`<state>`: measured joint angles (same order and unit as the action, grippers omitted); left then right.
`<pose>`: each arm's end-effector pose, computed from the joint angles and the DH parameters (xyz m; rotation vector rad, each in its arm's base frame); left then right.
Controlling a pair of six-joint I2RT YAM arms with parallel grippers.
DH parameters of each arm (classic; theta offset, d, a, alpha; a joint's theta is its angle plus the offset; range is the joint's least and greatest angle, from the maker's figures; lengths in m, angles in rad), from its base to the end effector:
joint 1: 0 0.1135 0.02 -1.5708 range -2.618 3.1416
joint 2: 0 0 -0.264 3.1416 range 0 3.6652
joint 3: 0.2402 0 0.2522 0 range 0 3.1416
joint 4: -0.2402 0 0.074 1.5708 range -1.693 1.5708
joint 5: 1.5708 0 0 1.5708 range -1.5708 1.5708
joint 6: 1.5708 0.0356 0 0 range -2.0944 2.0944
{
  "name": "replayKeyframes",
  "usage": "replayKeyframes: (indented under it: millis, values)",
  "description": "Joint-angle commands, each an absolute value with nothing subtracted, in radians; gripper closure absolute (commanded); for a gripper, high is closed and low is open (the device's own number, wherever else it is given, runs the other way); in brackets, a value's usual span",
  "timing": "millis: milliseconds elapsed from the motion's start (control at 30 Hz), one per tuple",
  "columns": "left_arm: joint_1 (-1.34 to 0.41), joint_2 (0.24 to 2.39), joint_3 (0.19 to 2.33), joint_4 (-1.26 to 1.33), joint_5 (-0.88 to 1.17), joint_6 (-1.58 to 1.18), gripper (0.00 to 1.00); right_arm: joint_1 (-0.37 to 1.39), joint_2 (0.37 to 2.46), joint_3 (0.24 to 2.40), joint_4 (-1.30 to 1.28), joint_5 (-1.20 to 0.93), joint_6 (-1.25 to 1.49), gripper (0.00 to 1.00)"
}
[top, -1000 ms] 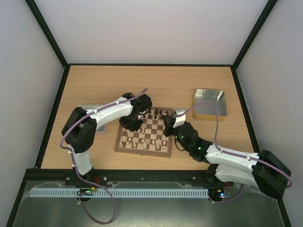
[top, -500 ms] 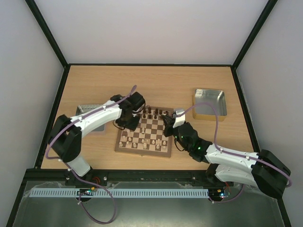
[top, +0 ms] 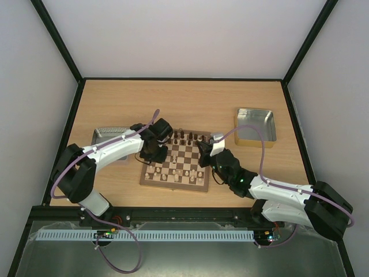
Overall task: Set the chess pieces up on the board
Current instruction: Pick up the chess piece from the chessboard.
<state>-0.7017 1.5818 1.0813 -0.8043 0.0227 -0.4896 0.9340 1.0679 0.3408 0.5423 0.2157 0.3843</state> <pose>0.2251 -0.1913 0.2068 0.3139 2.9070 -0.2470 0.1385 0.1744 0.2068 -0.3343 1.7846 0.7649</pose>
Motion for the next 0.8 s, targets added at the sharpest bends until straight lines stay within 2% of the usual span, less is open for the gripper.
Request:
replayKeyframes:
  millis: [0, 200, 767]
  values:
    - [-0.698, 1.591, 1.089, -0.795, -0.009, -0.504, 0.74, 0.932, 1.070, 0.341, 0.547, 0.227, 0.396, 0.98]
    - [-0.703, 1.581, 1.106, -0.814, -0.040, -0.496, 0.90, 0.931, 1.062, 0.341, 0.541, 0.233, 0.396, 0.98]
    - [-0.836, 1.491, 1.172, -0.830, 0.007, -0.516, 0.89, 0.932, 1.074, 0.335, 0.550, 0.225, 0.422, 0.98]
